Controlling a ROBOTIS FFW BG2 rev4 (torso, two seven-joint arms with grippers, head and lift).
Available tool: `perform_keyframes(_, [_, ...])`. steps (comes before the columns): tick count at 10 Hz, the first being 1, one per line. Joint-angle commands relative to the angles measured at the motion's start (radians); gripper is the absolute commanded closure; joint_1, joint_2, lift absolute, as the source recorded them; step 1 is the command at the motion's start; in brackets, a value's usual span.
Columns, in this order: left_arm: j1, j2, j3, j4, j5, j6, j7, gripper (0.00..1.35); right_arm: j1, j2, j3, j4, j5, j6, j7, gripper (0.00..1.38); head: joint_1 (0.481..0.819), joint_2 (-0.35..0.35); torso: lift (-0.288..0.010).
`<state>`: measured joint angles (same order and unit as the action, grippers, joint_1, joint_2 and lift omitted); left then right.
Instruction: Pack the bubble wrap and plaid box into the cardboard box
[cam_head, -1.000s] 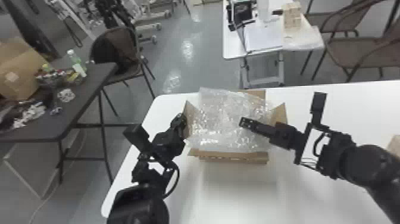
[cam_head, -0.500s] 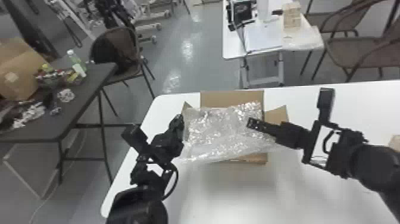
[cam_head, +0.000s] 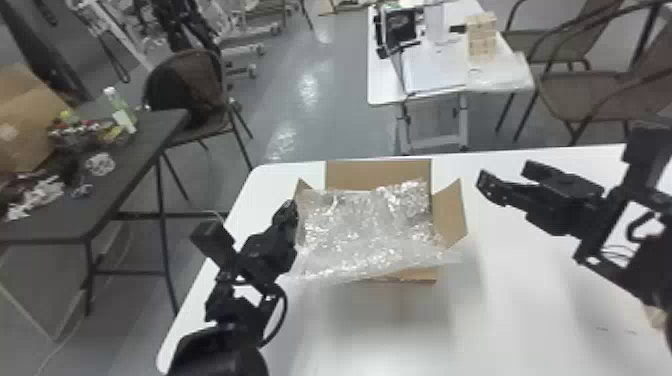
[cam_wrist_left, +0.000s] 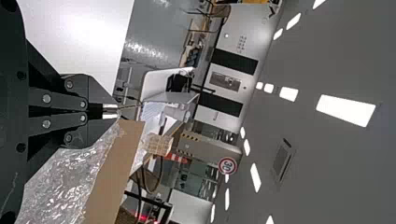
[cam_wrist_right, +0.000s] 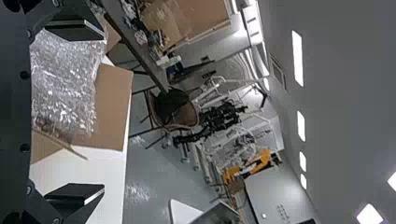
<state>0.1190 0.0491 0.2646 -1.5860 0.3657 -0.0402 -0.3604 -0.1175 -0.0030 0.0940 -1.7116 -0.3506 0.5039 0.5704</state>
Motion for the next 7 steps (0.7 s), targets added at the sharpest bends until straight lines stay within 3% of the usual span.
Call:
perform_keyframes(1, [0.005, 0.0, 0.007, -0.002, 0.005, -0.004, 0.0, 1.21, 0.107, 0.004, -0.059, -0.089, 0.048, -0.022, -0.006, 0.17, 0.678, 0.298, -0.089])
perform_keyframes(4, [0.022, 0.0, 0.022, -0.003, 0.019, -0.017, 0.001, 1.21, 0.299, 0.004, -0.145, -0.201, 0.133, -0.128, -0.015, 0.17, 0.695, 0.258, -0.089])
perform_keyframes(7, [0.042, 0.0, 0.036, -0.012, 0.03, -0.023, 0.001, 1.21, 0.453, 0.004, -0.264, -0.184, 0.179, -0.326, -0.017, 0.25, 0.695, 0.205, -0.089])
